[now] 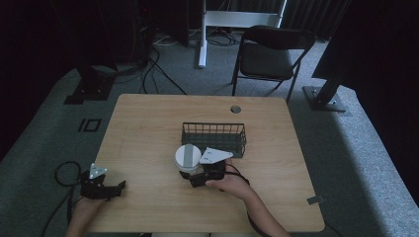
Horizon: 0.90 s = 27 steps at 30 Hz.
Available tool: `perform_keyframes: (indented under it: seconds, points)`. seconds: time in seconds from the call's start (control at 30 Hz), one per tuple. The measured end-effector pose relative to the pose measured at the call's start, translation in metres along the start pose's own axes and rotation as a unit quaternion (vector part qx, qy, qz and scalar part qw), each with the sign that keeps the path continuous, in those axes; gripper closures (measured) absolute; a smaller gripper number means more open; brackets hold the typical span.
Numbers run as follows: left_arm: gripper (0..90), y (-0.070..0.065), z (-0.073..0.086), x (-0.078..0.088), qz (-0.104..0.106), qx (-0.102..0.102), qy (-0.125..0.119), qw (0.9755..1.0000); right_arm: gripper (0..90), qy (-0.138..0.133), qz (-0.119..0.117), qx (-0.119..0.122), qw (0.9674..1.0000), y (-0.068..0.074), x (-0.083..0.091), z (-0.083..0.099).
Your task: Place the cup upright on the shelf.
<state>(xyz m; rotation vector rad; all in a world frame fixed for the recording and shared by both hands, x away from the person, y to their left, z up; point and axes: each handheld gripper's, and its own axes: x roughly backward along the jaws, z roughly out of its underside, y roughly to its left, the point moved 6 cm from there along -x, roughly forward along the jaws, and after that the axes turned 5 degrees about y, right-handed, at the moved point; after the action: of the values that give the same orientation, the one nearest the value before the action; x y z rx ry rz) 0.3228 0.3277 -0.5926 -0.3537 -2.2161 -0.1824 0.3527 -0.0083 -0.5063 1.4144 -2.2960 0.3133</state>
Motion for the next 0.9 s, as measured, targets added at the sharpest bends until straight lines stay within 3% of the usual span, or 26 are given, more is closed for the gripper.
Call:
perform_keyframes:
  seconds: [0.6, 0.9]
  points:
    - [0.1, 0.0, 0.0, 0.0, 0.0, 0.0, 0.0, 1.0, 18.4, -0.023, 0.076, -0.012, 0.9968, -0.031, 0.029, -0.03]
    - [0.1, 0.0, 0.0, 0.0, 0.0, 0.0, 0.0, 1.0, 18.4, -0.031, 0.125, -0.032, 0.9912, -0.049, 0.038, -0.038]
